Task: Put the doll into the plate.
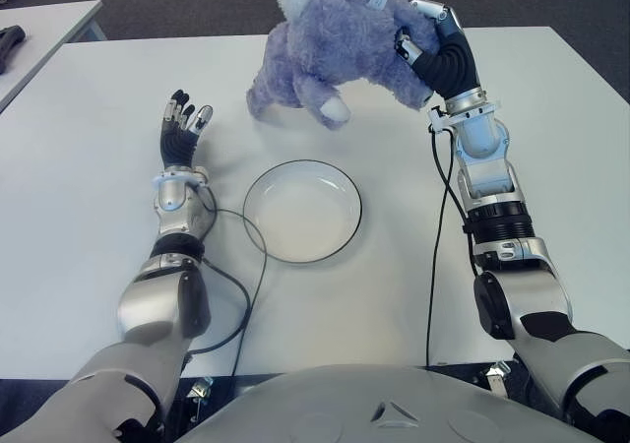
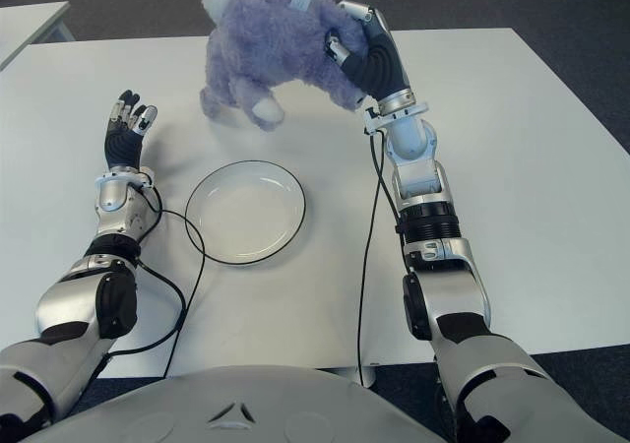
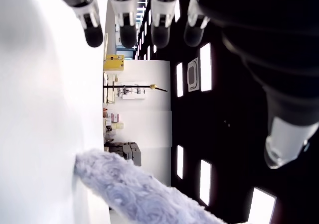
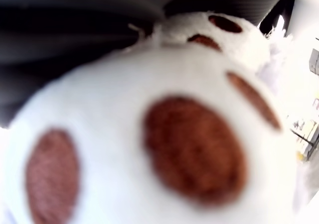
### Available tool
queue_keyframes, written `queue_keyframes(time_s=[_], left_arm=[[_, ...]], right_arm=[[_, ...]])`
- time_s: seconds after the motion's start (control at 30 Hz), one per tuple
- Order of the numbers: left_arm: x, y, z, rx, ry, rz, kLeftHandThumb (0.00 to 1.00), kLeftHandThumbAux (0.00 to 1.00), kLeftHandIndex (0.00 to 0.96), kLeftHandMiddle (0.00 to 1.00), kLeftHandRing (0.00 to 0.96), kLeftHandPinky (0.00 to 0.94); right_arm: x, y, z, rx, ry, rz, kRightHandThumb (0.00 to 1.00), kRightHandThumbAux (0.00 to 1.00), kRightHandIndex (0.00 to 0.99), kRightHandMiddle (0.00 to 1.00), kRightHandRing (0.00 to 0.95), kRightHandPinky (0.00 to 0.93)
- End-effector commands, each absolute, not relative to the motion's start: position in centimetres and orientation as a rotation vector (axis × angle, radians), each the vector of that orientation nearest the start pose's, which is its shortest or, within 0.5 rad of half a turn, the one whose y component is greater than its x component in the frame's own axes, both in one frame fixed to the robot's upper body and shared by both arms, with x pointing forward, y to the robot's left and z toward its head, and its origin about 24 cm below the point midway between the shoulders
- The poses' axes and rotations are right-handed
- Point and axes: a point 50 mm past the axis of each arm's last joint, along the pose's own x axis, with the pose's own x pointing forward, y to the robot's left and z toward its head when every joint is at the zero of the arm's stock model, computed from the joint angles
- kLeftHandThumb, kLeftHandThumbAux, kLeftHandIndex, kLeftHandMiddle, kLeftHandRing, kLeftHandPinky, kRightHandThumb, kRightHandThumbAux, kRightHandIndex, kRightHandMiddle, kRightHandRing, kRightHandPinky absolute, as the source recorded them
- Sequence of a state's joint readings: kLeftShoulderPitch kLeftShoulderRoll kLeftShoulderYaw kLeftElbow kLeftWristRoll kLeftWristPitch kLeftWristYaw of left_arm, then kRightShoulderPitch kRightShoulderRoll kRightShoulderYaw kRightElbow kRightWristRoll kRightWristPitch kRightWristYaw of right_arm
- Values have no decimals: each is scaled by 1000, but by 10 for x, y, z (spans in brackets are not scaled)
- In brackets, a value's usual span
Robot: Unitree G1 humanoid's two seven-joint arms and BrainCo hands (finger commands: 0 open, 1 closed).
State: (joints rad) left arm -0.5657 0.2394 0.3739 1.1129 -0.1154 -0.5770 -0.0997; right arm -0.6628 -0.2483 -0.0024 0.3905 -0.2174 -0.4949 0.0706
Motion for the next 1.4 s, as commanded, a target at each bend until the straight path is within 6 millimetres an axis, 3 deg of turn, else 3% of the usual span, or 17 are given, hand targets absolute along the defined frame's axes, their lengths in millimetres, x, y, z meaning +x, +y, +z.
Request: queue_keyframes(time_s=[0.03,0.2,0.53,1.23,1.4], left_arm=[[211,221,-101,-165,434,336,0,602,3,45,38,51],[212,220,-101,-169,434,337,0,605,4,45,40,61],[213,217,-101,-178,427,339,0,605,2,48,41,55],[213,215,-102,-221,431,356,0,646,34,63,54,74],[213,215,-102,-228,430,357,0,649,34,62,53,75]], right_arm=[[336,-140,193,-396,-748,207,709,716,440,855,857,869],[332,-138,193,-383,-746,235,711,715,440,850,851,864],[319,-133,167,-376,-662,319,715,713,440,848,848,860],[309,-132,145,-429,-600,430,719,712,439,865,862,875],[306,-134,125,-434,-537,465,719,712,440,863,860,870]])
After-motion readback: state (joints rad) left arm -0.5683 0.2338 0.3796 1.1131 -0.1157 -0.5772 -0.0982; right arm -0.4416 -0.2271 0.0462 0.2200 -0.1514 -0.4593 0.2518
